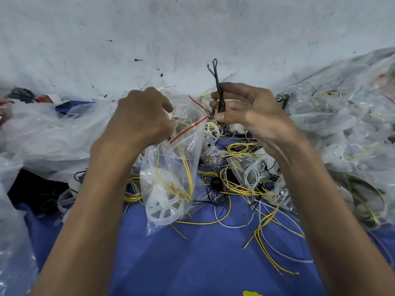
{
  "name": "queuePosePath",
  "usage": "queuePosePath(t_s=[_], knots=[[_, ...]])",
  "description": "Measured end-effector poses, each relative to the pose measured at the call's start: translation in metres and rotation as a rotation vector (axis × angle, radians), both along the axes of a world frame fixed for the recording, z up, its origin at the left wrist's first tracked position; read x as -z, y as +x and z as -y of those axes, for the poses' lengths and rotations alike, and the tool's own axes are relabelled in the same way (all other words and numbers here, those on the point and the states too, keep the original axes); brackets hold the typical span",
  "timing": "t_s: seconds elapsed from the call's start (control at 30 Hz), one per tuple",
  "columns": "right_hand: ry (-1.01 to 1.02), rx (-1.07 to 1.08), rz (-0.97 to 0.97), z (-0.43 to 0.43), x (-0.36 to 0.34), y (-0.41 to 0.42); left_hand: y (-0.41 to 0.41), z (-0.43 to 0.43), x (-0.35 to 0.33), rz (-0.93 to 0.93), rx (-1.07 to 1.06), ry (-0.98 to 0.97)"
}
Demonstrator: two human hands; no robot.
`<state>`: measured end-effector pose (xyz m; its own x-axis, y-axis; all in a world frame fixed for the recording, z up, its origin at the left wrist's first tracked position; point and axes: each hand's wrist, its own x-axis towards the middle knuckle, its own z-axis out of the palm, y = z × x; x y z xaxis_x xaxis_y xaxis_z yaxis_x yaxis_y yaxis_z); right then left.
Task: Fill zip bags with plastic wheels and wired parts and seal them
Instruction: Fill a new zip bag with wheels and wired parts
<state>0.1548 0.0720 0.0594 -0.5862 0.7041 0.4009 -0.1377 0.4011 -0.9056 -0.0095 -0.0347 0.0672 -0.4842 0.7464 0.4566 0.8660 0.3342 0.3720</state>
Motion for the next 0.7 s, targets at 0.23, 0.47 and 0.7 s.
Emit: queuePosePath(t_s=[0.23,0.47,0.7], knots=[[-0.042,0.083,0.008,-0.007,0.003,0.002,0.005,-0.002,0.001,-0.01,0.097,-0.026],[0.056,0.005,0.127,-0.004,0.012,-0.008,0.014,-0.006,0.0,-0.015,0.122,-0.058],[0.351,0.044,0.489,0.006,0.012,-0.014,0.015,-0.005,0.0,-0.008,0.107,-0.064]])
